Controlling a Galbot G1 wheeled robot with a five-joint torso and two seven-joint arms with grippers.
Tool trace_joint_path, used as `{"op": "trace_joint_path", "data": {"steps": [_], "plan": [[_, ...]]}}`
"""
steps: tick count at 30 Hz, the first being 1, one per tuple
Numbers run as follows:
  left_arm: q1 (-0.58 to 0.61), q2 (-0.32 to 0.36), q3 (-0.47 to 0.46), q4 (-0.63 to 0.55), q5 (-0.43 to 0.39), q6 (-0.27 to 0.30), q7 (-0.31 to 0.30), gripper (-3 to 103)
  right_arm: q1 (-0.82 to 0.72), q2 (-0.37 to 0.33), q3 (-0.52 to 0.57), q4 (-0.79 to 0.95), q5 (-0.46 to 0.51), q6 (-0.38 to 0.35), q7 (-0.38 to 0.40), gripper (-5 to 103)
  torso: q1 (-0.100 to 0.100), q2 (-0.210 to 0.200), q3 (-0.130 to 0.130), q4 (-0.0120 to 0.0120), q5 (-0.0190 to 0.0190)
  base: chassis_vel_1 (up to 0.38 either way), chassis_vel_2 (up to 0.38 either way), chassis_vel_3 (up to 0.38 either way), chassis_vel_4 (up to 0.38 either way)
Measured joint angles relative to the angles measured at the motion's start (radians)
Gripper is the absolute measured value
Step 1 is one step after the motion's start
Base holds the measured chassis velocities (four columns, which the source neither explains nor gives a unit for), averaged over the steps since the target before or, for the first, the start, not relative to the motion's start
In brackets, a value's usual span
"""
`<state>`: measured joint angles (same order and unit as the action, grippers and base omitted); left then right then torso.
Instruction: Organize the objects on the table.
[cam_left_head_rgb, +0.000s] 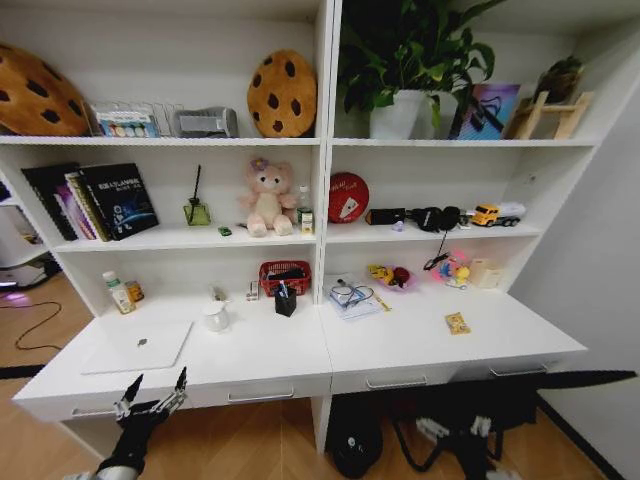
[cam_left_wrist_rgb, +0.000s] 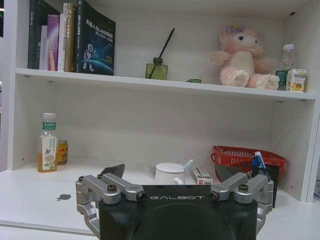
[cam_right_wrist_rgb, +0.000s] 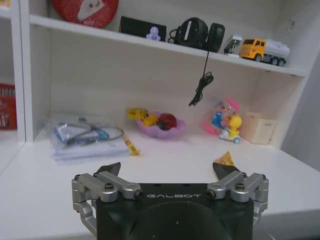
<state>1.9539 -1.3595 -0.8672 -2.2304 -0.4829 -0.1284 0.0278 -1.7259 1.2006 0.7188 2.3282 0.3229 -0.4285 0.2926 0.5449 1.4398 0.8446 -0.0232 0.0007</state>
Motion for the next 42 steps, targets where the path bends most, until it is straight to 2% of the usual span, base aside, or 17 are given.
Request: {"op": "trace_joint_path", "data": {"steps": [2,3,5,6,9,17,27,37,39,42], "plan": [[0.0,0.0,0.0,0.0,0.0,0.0,0.0,100,0.137,-0.091,0.002,-0.063,0.083,-0.038,0.012,100,0.0,0.0,0.0,0.0006,-0.0001,0.0,0.0,0.0,0.0],[0.0,0.0,0.0,0.0,0.0,0.0,0.0,100,0.137,-0.091,0.002,-0.063,0.083,-0.038,0.012,100,0.0,0.0,0.0,0.0006,-0.0001,0.0,0.0,0.0,0.0],[0.0,0.0,0.0,0.0,0.0,0.0,0.0,100,0.252,-0.187,0.011,-0.14,0.147,-0.047,-0.002,100,0.0,0.0,0.0,0.0006,-0.0004,0.0,0.0,0.0,0.0],[0.0,0.0,0.0,0.0,0.0,0.0,0.0,100,0.252,-0.187,0.011,-0.14,0.147,-0.047,-0.002,100,0.0,0.0,0.0,0.0006,-0.0004,0.0,0.0,0.0,0.0],[0.0,0.0,0.0,0.0,0.0,0.0,0.0,100,0.315,-0.259,0.035,-0.223,0.176,-0.035,-0.077,100,0.0,0.0,0.0,-0.0005,-0.0005,0.0,0.0,0.0,0.0],[0.0,0.0,0.0,0.0,0.0,0.0,0.0,100,0.309,-0.246,0.06,-0.229,0.17,-0.051,-0.143,100,0.0,0.0,0.0,-0.0003,-0.0006,0.0,0.0,0.0,0.0],[0.0,0.0,0.0,0.0,0.0,0.0,0.0,100,0.288,-0.229,0.067,-0.213,0.158,-0.049,-0.157,100,0.0,0.0,0.0,-0.0002,-0.0009,-0.024,-0.024,0.025,0.031],[0.0,0.0,0.0,0.0,0.0,0.0,0.0,100,0.284,-0.223,0.06,-0.205,0.156,-0.032,-0.165,100,0.0,0.0,0.0,-0.0002,-0.0014,-0.194,-0.176,0.176,0.178],[0.0,0.0,0.0,0.0,0.0,0.0,0.0,100,0.285,-0.22,0.052,-0.207,0.154,-0.028,-0.165,100,0.0,0.0,0.0,-0.0003,0.0004,-0.253,-0.234,0.255,0.259],[0.0,0.0,0.0,0.0,0.0,0.0,0.0,100,0.283,-0.214,0.044,-0.207,0.144,-0.014,-0.165,100,0.0,0.0,0.0,-0.0001,-0.0018,-0.269,-0.297,0.28,0.267]]}}
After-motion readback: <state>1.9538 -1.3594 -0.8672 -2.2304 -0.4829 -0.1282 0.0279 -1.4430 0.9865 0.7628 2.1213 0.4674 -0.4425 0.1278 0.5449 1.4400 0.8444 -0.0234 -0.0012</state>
